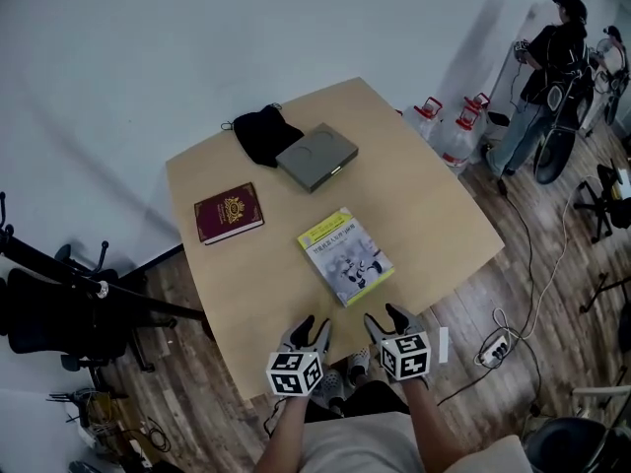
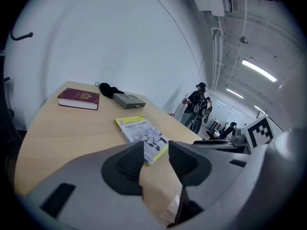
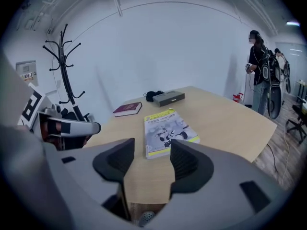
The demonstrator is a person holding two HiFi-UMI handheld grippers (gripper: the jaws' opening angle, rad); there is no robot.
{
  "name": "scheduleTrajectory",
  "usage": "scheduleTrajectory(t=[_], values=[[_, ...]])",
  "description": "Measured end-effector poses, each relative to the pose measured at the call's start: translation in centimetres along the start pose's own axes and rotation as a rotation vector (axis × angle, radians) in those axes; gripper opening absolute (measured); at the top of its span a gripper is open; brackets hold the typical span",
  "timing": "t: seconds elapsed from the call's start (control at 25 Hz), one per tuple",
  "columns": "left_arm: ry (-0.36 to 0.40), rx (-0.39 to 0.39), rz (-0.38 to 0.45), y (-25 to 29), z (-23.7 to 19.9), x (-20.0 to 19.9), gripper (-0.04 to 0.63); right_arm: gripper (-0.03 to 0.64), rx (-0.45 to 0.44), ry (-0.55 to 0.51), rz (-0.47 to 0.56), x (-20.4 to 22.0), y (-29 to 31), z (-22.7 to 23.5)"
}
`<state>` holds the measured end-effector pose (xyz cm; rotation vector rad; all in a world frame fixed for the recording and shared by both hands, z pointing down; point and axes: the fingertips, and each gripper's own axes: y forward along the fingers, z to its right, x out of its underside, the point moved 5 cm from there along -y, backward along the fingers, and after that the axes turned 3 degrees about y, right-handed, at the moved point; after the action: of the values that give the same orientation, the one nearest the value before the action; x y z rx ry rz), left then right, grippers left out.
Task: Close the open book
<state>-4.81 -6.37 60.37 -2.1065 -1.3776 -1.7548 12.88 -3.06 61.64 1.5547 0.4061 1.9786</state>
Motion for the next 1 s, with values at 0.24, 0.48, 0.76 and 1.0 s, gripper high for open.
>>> scheduleTrajectory(t=[0.24, 0.48, 0.76, 1.0], values=[[0.052, 0.040, 0.017, -1.6, 0.7, 1.4, 0.164, 0.209, 0.036, 0.041, 0.056, 1.7, -1.8, -1.5], [0.067, 0.046, 0.072, -3.3, 0.8, 1.2, 0.106, 0.121, 0.050, 0.049, 0.101, 3.8, -3.6, -4.5], [0.109, 0.059, 0.084, -4.6, 1.0, 1.3, 0.056, 0.057, 0.064, 0.010, 0.136, 4.1, -4.9, -6.3], [0.161, 0.113, 0.085, -5.5, 2.1, 0.8, 0.021, 0.009, 0.055, 0.021, 0.173, 4.2, -5.7, -7.2]])
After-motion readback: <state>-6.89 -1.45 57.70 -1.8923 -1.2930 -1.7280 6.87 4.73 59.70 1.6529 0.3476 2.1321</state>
